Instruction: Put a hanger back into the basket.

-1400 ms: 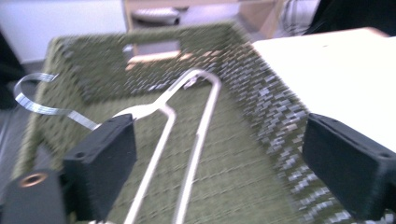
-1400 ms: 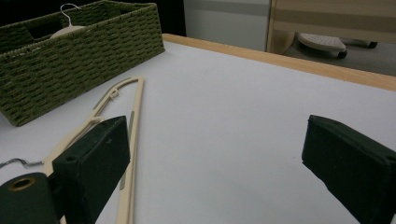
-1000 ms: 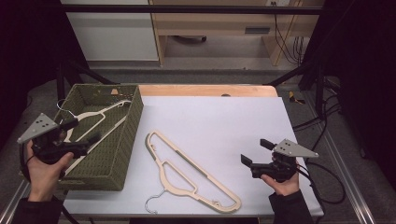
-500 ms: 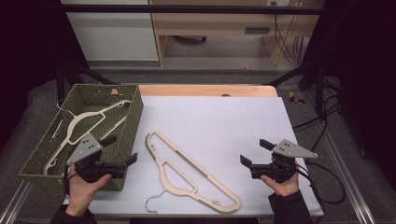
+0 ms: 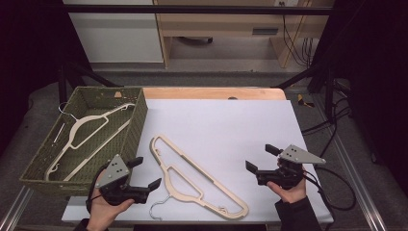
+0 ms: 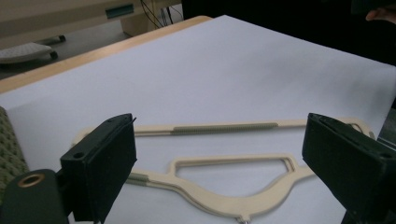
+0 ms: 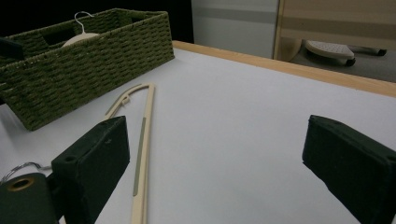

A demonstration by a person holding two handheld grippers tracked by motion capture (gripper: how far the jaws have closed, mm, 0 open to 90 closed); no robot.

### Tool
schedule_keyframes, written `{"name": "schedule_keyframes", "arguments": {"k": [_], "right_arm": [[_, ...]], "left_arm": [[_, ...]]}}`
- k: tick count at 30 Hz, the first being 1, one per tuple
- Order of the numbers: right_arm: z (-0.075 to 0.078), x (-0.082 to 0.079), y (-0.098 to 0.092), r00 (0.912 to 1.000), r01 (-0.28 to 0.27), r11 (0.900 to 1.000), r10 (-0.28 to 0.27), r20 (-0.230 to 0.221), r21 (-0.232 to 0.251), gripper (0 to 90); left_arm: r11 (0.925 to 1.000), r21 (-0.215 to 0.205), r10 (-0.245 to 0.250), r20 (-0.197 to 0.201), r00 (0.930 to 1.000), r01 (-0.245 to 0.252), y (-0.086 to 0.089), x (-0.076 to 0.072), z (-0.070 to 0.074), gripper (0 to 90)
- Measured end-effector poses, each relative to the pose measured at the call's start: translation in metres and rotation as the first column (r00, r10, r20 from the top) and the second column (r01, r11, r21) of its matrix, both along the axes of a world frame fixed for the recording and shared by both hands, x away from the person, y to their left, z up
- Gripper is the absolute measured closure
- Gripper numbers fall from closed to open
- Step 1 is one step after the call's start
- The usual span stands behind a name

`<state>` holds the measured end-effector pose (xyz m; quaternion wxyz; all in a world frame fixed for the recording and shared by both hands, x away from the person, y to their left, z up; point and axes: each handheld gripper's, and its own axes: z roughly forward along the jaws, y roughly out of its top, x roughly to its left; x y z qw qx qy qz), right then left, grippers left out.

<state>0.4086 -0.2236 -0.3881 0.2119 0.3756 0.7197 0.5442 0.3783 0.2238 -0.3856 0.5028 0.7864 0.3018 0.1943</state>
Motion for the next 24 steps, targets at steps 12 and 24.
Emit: {"name": "schedule_keyframes", "arguments": {"k": [12, 24], "right_arm": [[-0.004, -0.001, 0.011, 0.9992, -0.037, 0.999, 0.037, -0.014, -0.032, 8.2], [-0.005, -0.001, 0.016, 0.9986, -0.052, 0.998, 0.051, -0.016, -0.047, 8.5]], "left_arm": [[0.9961, 0.084, -0.019, -0.098, 0.9950, 0.027, -0.023, -0.004, -0.039, 18.0], [0.9859, 0.164, 0.004, -0.217, 0.9762, 0.032, -0.025, -0.005, -0.071, 41.2]]}}
